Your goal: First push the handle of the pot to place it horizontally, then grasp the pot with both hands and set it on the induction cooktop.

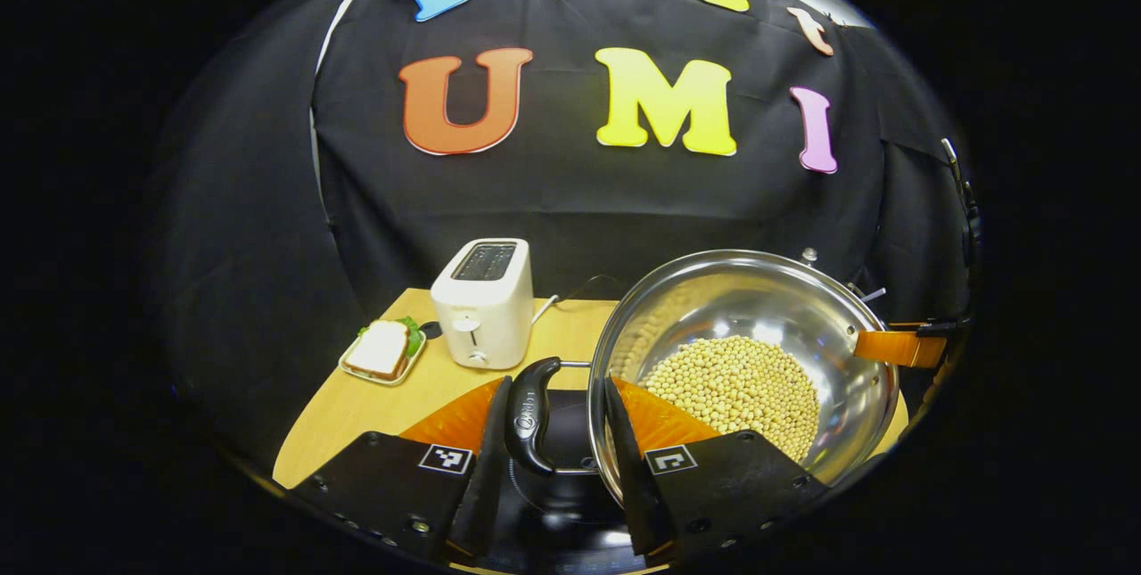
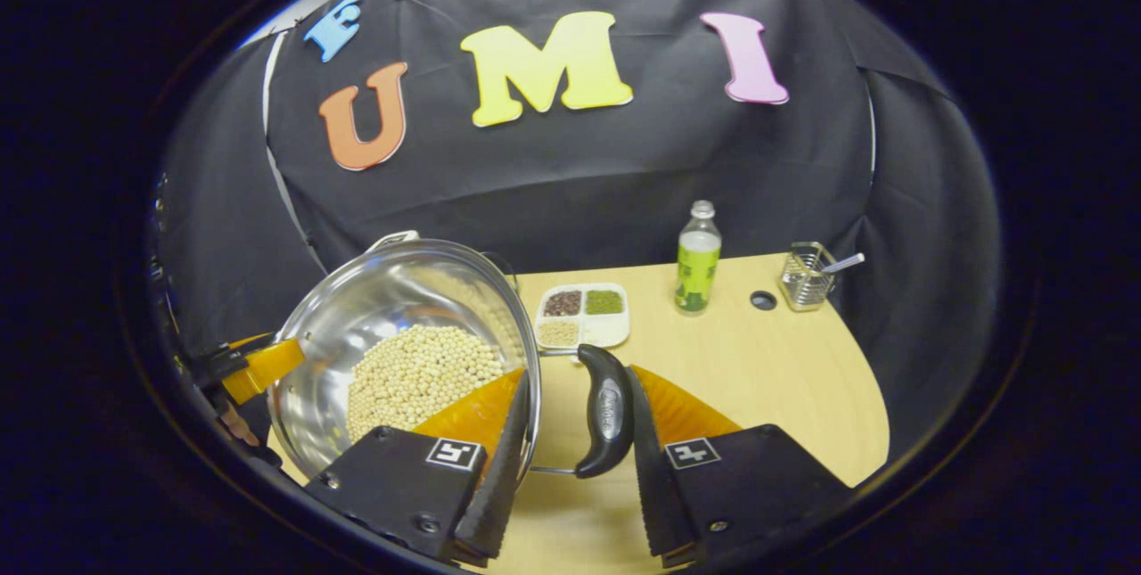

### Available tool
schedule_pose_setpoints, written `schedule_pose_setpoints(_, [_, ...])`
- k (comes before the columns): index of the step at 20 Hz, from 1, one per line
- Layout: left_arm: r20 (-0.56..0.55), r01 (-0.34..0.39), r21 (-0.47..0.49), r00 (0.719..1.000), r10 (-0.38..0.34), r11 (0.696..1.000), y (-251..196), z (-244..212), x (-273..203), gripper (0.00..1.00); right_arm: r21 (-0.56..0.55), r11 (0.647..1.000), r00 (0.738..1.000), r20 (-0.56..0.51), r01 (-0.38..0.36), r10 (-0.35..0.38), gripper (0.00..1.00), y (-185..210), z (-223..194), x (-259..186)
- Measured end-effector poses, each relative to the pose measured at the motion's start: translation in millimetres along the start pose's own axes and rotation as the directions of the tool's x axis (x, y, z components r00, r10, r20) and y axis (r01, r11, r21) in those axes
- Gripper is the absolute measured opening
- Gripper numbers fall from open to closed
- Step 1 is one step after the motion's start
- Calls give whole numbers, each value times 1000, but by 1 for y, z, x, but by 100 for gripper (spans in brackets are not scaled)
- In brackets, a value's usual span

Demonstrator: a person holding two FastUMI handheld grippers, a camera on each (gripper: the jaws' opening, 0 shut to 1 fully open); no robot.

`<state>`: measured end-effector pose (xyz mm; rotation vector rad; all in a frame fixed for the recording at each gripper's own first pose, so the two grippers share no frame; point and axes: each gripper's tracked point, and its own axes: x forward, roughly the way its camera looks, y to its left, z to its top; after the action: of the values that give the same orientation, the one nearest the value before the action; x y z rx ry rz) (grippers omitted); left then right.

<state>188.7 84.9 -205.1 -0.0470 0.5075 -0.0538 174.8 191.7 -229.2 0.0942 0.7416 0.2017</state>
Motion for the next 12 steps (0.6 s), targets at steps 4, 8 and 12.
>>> schedule_pose_setpoints(4, [-48, -41, -31, 998, 40, 999, 39, -20, 16, 55, -12, 1000, 999, -51, -6, 6, 61, 32, -22, 30])
schedule_pose_setpoints(8, [-118, -59, -60, 992, 52, 996, 60, -51, 39, 56, -40, 999, 995, -102, 15, -19, 60, 48, -50, 60])
schedule_pose_setpoints(12, [-172, -73, -78, 983, 58, 994, 62, -64, 71, 55, -50, 998, 989, -142, 30, -37, 60, 60, -73, 85])
